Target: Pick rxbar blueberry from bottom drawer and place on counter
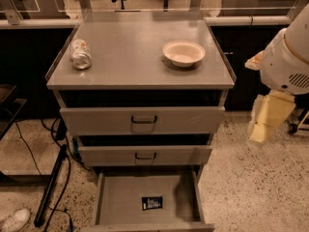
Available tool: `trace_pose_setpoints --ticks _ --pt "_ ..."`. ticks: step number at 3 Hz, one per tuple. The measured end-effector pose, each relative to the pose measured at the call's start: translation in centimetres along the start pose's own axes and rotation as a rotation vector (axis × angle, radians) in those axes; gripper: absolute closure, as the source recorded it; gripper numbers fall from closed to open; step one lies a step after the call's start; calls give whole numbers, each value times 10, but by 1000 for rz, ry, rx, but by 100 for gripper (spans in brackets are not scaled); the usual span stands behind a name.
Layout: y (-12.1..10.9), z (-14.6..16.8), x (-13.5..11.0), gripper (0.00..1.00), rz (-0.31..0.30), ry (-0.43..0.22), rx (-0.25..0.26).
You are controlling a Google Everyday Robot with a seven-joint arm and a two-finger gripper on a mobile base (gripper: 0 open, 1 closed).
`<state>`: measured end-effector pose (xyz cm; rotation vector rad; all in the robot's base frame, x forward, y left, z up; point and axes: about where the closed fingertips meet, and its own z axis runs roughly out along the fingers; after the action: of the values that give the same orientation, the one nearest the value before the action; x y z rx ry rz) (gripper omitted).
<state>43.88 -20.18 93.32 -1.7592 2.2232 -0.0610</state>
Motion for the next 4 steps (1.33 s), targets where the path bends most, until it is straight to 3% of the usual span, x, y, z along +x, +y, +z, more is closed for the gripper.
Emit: trace_pose_setpoints --ticks 1,2,3,4 --pt "1 0 0 0 1 -2 -1" --pt "23 36 -9 0 -16 -3 -64" --pt "58 98 -22 0 -51 -13 -166" --pt "79 135 -29 0 -60 -20 -237"
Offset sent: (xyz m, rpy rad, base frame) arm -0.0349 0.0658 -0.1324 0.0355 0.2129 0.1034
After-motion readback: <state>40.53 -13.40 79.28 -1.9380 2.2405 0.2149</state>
